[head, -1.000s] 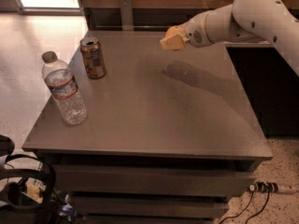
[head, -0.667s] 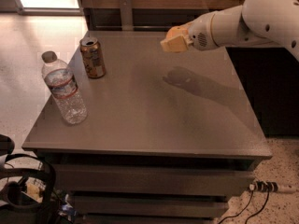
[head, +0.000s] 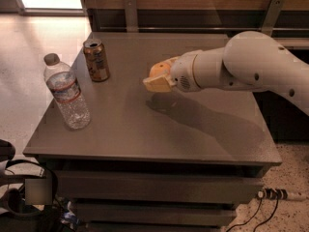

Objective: Move orange near water bottle

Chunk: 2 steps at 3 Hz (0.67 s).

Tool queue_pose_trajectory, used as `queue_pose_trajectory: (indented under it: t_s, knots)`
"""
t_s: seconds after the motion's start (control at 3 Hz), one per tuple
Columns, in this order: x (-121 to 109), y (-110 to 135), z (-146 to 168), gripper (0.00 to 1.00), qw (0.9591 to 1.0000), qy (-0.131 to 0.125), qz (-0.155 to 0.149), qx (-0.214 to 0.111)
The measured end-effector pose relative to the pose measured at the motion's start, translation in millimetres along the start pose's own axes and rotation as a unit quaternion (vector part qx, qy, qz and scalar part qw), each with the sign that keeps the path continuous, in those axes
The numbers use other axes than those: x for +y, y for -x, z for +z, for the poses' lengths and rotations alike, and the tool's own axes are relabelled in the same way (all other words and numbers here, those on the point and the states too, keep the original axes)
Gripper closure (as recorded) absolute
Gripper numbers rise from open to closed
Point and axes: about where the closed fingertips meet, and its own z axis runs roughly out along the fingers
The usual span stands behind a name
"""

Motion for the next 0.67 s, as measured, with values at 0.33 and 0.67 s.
queue_pose_trajectory:
  t_s: [0.33,0.67]
  knots:
    - [31.1,-0.4,23.6,1.00,0.9988,0.041,-0.025,0.013]
    - [61.3,3.9,44.3,1.00,0.9934,0.106,-0.043,0.000]
